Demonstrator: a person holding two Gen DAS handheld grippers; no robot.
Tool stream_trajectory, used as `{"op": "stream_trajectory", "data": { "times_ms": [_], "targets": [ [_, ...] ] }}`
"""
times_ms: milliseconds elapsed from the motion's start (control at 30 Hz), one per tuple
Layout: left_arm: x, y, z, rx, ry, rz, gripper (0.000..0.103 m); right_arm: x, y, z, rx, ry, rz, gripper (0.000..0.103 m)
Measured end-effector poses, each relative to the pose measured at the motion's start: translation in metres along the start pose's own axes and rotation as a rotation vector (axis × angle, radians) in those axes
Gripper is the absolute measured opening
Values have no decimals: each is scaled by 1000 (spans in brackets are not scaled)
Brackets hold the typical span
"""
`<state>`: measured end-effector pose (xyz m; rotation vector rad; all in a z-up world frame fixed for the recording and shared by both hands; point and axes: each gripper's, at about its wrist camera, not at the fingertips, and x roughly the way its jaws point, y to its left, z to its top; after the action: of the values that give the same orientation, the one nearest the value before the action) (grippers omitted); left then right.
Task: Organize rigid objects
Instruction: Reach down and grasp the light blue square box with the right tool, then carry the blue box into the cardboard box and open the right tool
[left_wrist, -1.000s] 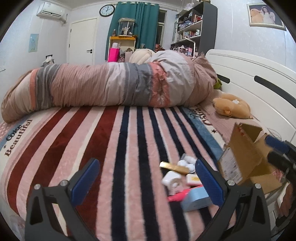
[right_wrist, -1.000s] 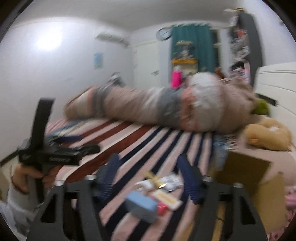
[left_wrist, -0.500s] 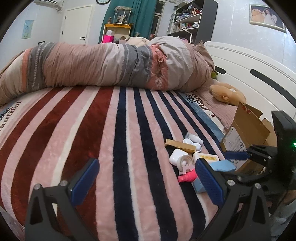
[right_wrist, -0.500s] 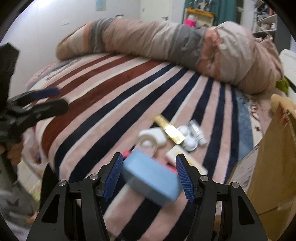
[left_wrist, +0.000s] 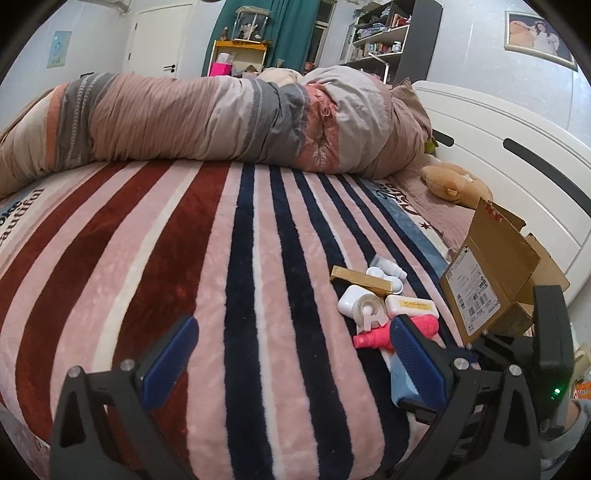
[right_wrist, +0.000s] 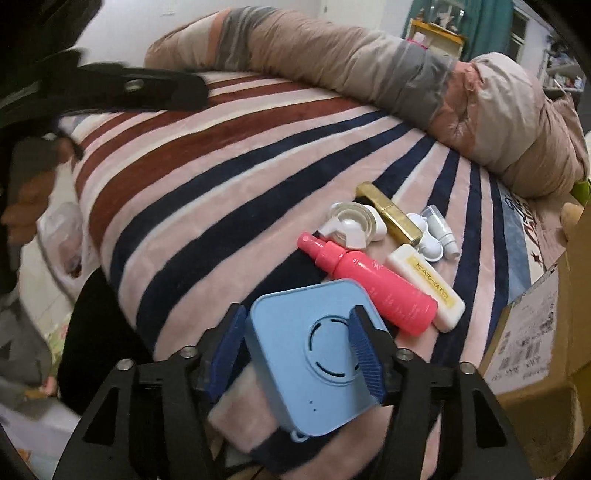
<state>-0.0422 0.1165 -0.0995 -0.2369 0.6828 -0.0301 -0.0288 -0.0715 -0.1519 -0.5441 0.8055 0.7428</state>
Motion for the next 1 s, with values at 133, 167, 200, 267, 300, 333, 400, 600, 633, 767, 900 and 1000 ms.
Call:
{"op": "stream_trajectory", "data": {
  "times_ms": [133,167,200,267,300,333,400,600,633,767,900,1000],
  "targets": [
    [-2,1,-2,3,2,0,102,-6,-1,0,-31,-10,-28,80],
    [-2,1,-3,3,3,1,102,-8,-3,-1,-39,-12,-38,96],
    [-2,1,-3,3,4,0,102,-6,-8,-1,-46,2,-43,102],
    [-2,0,-3,1,8,-5,102,1,-17,-4,-44,43,-35,103],
    [-2,0,-4,0,9,-9,102,7,-23,-7,-31,72,-17,103],
    [-1,-1,-3,0,11,-13,102,9,-27,-9,-22,82,3,103],
    [-1,-2,-4,3,15,-16,102,10,-34,-13,11,89,55,102],
    [2,-2,-5,-4,33,-51,102,7,-29,-12,39,84,154,88],
    [4,-1,-5,-7,40,-73,102,11,-29,-10,38,85,144,85],
    [12,3,-4,-34,73,-181,102,22,-25,-3,23,90,184,79],
    [16,7,0,-65,113,-321,102,12,-20,6,18,34,175,78],
    [12,0,10,-62,129,-415,102,-14,-18,19,29,-94,173,78]
  ]
}}
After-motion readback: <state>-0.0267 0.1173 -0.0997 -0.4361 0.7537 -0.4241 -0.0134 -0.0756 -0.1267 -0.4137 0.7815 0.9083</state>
